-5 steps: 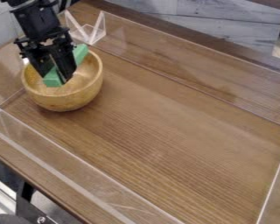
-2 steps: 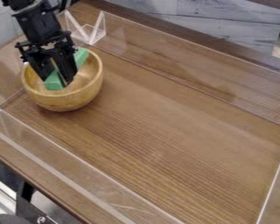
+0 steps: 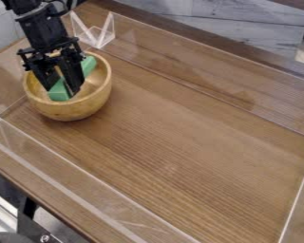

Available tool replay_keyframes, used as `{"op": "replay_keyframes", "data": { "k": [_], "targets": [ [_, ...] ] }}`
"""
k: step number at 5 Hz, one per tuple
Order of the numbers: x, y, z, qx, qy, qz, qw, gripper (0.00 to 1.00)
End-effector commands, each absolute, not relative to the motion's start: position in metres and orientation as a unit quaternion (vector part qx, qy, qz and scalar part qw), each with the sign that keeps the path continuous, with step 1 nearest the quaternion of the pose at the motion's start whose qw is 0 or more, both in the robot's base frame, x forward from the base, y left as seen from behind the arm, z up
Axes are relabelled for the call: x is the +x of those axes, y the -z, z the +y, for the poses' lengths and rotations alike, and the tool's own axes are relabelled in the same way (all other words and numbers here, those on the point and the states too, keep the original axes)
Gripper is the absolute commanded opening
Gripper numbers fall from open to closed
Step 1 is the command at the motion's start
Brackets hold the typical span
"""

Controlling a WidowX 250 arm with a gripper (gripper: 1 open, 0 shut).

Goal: Put the green block in the brown bowl

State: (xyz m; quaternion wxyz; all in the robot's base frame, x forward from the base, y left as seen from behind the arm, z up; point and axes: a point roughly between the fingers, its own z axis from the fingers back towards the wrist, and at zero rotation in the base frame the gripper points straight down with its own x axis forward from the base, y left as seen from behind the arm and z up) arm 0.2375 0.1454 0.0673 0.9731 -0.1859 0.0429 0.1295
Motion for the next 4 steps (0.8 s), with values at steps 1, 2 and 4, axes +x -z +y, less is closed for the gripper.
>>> {"op": "replay_keyframes", "data": {
  "k": [1,2,4],
  "targets": [
    [0.2454,-0.0783,0.1499,-0.168,-0.125,0.027,0.977,0.00],
    [0.2456,-0.0776,0.1488,-0.166,-0.128,0.033,0.977,0.00],
    [0.2462,-0.0767,0.1464,-0.162,-0.132,0.044,0.977,0.00]
  ]
}}
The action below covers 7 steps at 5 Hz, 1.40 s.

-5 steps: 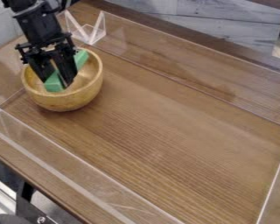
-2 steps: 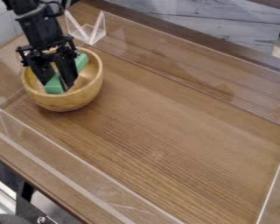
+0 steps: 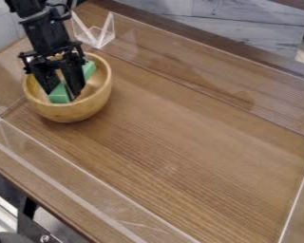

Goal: Put the green block in the brown bowl

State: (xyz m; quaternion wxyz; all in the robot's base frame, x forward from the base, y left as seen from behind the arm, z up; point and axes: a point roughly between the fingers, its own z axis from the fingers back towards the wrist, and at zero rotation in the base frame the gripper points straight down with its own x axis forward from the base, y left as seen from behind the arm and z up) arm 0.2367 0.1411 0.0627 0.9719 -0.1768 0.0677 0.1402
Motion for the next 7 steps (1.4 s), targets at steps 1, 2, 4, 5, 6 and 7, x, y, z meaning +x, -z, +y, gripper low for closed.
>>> {"op": "replay_keyframes", "data": {
  "k": [1,2,4,5,6,7],
  "targets": [
    [0.2464,-0.0764,0.1452,-0.160,-0.134,0.050,0.977,0.00],
    [0.2470,-0.0756,0.1440,-0.159,-0.136,0.054,0.976,0.00],
    [0.2480,-0.0747,0.1410,-0.157,-0.141,0.065,0.975,0.00],
    [0.2486,-0.0747,0.1394,-0.156,-0.143,0.070,0.975,0.00],
    [0.2491,-0.0747,0.1377,-0.155,-0.145,0.075,0.974,0.00],
    [0.2497,-0.0748,0.1360,-0.154,-0.147,0.080,0.974,0.00]
  ]
}}
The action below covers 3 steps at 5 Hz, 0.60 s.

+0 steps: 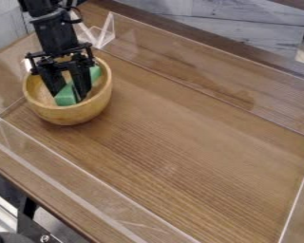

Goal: Put the green block in the brown bowl

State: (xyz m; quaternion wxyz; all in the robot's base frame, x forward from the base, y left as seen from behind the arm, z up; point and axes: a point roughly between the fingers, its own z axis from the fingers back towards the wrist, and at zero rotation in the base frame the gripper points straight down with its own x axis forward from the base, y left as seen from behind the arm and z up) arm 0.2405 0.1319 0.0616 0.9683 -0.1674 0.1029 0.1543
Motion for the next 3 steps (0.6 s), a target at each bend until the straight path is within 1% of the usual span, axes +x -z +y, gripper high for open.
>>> {"op": "replay_keyframes", "data": {
  "k": [1,3],
  "targets": [
    [0.2503,-0.0750,0.1344,-0.153,-0.149,0.084,0.973,0.00],
    [0.2511,-0.0754,0.1307,-0.150,-0.144,0.095,0.974,0.00]
  ]
}}
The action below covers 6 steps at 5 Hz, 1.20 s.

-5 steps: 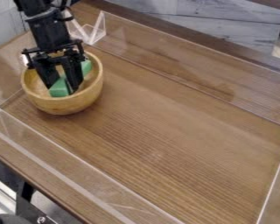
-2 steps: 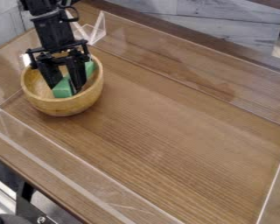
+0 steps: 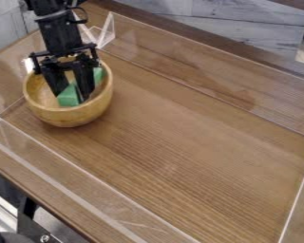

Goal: Put the green block in the brown bowl

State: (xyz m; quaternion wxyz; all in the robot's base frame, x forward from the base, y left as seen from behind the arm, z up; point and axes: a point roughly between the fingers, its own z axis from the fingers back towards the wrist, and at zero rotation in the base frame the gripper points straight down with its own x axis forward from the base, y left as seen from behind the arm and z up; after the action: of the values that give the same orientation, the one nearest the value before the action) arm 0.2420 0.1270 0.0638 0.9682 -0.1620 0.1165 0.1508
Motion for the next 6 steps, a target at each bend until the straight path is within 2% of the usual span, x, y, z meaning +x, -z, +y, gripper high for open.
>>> {"op": "replay_keyframes", "data": {
  "k": [1,6],
  "targets": [
    [0.2514,-0.0755,0.1290,-0.149,-0.141,0.100,0.974,0.00],
    [0.2551,-0.0759,0.1200,-0.147,-0.128,0.119,0.974,0.00]
  ]
}}
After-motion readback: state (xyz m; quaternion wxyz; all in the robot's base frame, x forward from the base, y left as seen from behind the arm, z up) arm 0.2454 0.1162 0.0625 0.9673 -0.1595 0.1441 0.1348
